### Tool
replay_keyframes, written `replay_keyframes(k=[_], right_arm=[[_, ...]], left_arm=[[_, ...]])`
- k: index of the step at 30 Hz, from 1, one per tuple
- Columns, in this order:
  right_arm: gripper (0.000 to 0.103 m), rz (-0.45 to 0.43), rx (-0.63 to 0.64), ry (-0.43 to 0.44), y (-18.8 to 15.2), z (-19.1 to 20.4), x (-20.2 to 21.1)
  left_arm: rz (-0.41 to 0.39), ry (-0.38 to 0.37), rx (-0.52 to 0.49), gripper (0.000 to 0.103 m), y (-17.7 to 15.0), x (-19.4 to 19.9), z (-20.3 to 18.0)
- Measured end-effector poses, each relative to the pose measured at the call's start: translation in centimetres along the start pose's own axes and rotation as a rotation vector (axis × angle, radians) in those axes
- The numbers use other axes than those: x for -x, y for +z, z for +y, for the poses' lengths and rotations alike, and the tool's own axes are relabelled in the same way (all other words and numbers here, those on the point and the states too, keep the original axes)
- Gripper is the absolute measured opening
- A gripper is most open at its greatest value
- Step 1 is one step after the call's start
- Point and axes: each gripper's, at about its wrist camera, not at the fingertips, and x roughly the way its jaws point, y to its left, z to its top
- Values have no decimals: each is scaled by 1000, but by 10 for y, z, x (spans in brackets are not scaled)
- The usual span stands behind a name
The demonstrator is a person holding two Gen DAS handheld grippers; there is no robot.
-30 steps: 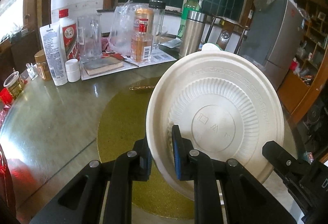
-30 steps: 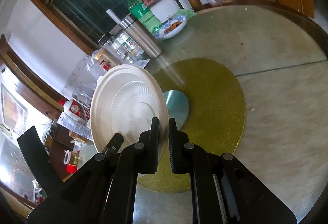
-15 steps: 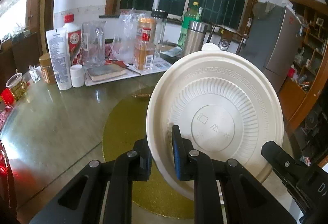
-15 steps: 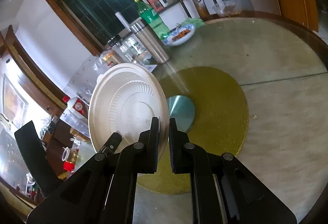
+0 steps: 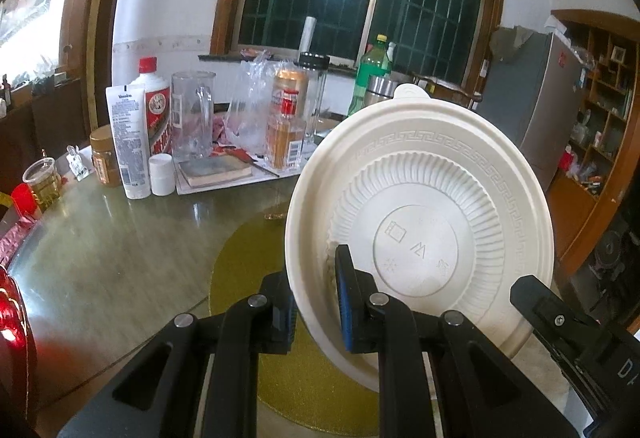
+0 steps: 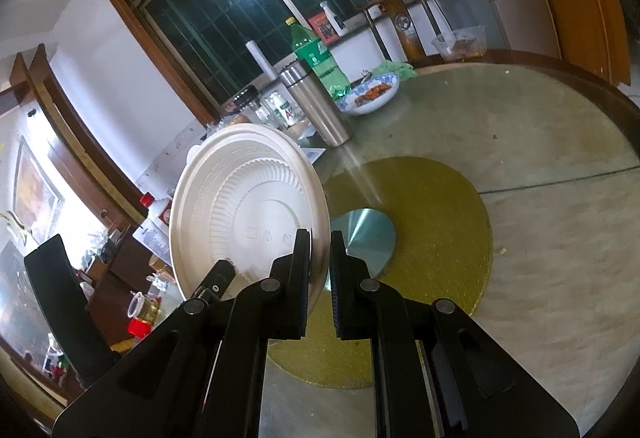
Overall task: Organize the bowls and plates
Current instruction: 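Carry the beige bowl with both tools over the red plate stack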
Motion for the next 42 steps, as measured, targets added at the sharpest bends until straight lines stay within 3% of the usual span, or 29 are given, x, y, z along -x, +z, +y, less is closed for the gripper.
replay_keyframes(k=[21, 32, 42], right_arm=[[9, -53, 25, 58, 5, 2, 16], [9, 47, 78, 163, -14, 48, 20], [10, 124, 150, 205, -48, 92, 29]], left_arm=[[-106, 52, -46, 17, 6, 26, -7], [-117, 165, -38, 17, 10, 67, 37], [-81, 191, 24, 17, 0, 100, 89]])
